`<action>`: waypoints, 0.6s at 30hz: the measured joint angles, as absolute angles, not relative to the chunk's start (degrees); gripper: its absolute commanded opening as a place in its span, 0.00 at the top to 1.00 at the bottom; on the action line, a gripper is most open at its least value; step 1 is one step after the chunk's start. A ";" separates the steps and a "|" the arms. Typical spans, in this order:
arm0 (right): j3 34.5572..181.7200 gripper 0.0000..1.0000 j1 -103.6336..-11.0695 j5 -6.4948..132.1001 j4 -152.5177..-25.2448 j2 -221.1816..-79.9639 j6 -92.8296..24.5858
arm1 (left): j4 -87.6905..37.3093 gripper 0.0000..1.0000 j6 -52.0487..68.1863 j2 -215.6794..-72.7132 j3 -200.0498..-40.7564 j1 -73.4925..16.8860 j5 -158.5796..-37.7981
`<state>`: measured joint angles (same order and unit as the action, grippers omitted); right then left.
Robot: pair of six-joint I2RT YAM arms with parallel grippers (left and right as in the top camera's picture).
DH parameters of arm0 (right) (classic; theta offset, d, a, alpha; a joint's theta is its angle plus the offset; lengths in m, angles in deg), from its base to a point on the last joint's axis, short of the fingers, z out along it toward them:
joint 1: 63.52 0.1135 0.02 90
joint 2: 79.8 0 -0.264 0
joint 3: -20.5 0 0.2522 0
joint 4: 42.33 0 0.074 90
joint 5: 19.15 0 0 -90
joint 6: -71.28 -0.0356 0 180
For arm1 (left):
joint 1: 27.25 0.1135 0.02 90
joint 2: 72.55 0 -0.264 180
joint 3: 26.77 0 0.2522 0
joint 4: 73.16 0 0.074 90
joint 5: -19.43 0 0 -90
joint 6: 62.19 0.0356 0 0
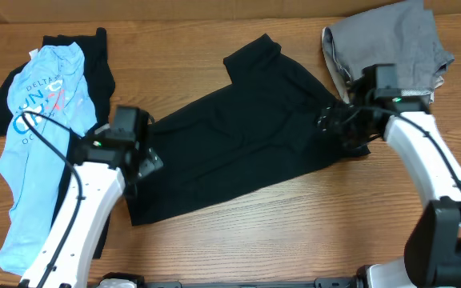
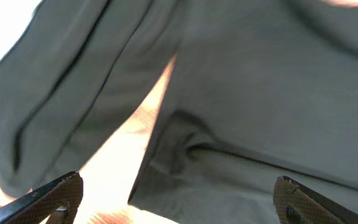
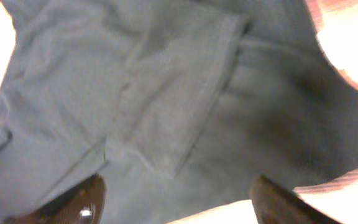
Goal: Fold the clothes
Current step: 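Lower the folded hem onto the shirt and open both grippers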
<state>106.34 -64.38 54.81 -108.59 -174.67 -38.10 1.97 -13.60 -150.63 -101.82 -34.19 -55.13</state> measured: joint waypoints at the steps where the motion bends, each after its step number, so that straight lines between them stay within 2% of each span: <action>1: 107.58 0.16 -65.30 55.25 -110.38 -174.01 -37.84 | 2.21 0.00 -11.48 -150.63 -103.70 -33.87 -56.31; 6: 109.35 0.14 -69.36 58.73 -116.21 -171.26 -36.94 | 2.86 0.00 -3.05 -150.63 -107.42 -33.76 -64.57; 12: 105.48 0.14 -70.13 60.80 -115.43 -171.33 -36.72 | 4.92 0.00 0.01 -150.70 -104.14 -33.76 -72.44; 18: 102.84 0.27 -70.28 61.26 -110.55 -171.35 -36.72 | 4.33 0.01 1.02 -150.81 -96.49 -33.76 -77.84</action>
